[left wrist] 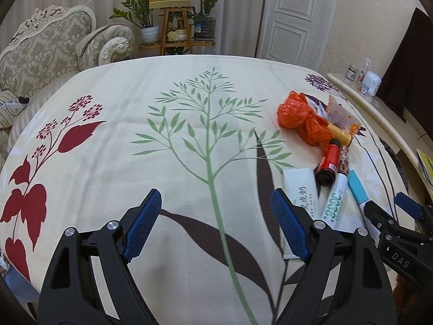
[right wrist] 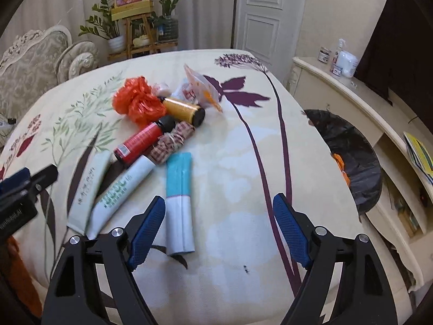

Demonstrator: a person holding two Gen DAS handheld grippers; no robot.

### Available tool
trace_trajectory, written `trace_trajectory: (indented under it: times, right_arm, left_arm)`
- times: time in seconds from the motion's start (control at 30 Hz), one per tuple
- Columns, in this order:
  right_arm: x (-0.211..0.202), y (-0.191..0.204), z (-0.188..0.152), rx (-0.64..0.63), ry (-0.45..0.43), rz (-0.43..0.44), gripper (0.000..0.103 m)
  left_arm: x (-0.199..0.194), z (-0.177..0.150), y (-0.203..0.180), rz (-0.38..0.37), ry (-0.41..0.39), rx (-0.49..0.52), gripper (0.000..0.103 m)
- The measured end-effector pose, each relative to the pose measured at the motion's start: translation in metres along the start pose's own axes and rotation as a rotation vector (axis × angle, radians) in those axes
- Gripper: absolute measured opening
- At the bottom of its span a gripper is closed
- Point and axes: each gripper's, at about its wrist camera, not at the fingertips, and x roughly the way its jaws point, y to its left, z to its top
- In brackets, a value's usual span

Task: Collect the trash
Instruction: 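Grasp the teal-capped tube with the right tool while the left tool grasps the white sachet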

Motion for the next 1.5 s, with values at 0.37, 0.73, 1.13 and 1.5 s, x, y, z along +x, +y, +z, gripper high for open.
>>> trace_trajectory:
  times: [0.37, 0.73, 1.13, 1.5]
  right_arm:
    - [0.010, 0.011, 0.001, -0.041, 0.027, 0.092, 0.024]
    - [0.009, -0.006, -0.001, 0.010, 0.021, 0.122, 0.023]
    - [0.011, -0.013, -0.001, 0.023, 0.018, 0.155, 0.023]
    - [0.004, -0.018, 0.006, 0.038, -0.007, 0.150, 0.020]
  left_arm:
    - [0.003, -0.005, -0.023, -0.059, 0.032, 0.038, 0.081]
    - [0.020, -0.005, -0.049, -0.089, 0.079, 0.101, 0.070]
    - [0.015, -0.008, -0.048, -0.104, 0.056, 0.141, 0.029]
    - [-0.003, 0.003, -0.043, -0.121, -0.010, 0.110, 0.024]
